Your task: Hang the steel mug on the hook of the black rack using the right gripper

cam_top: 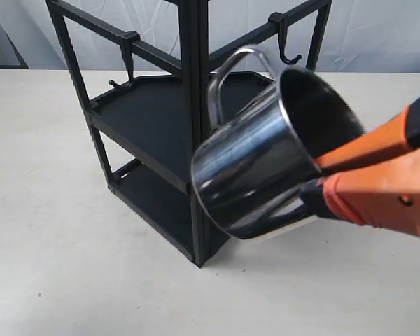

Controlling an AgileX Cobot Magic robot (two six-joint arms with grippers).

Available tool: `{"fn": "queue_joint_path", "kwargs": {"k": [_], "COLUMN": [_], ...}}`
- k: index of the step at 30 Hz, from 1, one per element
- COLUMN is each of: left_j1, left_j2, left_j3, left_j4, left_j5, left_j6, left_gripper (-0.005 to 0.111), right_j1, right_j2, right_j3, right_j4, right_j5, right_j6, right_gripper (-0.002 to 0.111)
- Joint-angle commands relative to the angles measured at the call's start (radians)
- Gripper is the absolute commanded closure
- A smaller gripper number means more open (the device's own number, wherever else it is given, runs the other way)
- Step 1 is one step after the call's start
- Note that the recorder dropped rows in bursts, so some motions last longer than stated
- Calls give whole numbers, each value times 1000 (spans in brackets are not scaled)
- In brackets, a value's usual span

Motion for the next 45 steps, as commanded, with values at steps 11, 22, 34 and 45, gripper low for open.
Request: {"fn": "queue_joint_path", "kwargs": {"k": [11,22,34,45], "left_j1": [-7,-17,-48,-47], "left_j2": [-7,-7,-7,-7], "left_j3": [0,0,0,0], "left_j4": [2,2,2,4], "left_j5": [-13,-20,-20,-20], "left_j6": [-1,-1,-1,-1], "left_gripper": [105,105,105,105], "right_j1": [4,4,4,4], "right_j2": [41,236,287,307], "right_j3": [11,11,11,11], "right_j4": [-372,-508,-752,-858], "right_j5": [56,200,262,225], "right_j6": [318,331,472,517], "right_gripper": [109,109,109,109]}}
